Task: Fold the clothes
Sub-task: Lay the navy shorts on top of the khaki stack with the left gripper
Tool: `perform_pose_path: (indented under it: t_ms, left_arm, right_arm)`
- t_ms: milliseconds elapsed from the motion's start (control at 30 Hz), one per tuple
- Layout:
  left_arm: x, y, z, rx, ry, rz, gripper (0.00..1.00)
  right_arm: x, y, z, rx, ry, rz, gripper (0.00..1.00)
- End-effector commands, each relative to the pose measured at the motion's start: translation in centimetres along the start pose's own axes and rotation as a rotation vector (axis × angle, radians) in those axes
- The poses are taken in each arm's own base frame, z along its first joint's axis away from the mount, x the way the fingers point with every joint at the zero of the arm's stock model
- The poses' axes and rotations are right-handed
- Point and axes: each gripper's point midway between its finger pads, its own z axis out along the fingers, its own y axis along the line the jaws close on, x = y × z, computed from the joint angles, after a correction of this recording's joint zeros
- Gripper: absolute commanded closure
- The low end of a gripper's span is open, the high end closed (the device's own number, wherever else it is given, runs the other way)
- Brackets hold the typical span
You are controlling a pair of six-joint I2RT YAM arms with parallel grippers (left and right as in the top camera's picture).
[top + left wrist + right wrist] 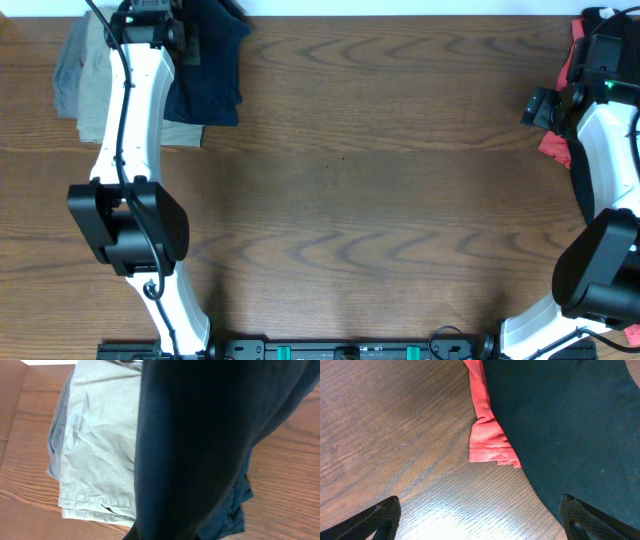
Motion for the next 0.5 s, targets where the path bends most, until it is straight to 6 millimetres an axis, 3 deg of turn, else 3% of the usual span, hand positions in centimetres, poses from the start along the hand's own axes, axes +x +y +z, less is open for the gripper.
perform_pose_path:
  t_ms: [0, 467]
  left_arm:
    - [-3.06, 1.58, -5.21, -0.030, -0.130, -0.030, 0.94]
    - [-2.78, 1.29, -5.28, -0.024, -0.120, -0.060, 0.94]
  right_arm:
    - [-0.70, -0.02, -0.52, 0.008, -0.022, 0.001, 0.01]
    - [-0.68, 0.02, -0.53, 0.007, -0.022, 0.000, 0.01]
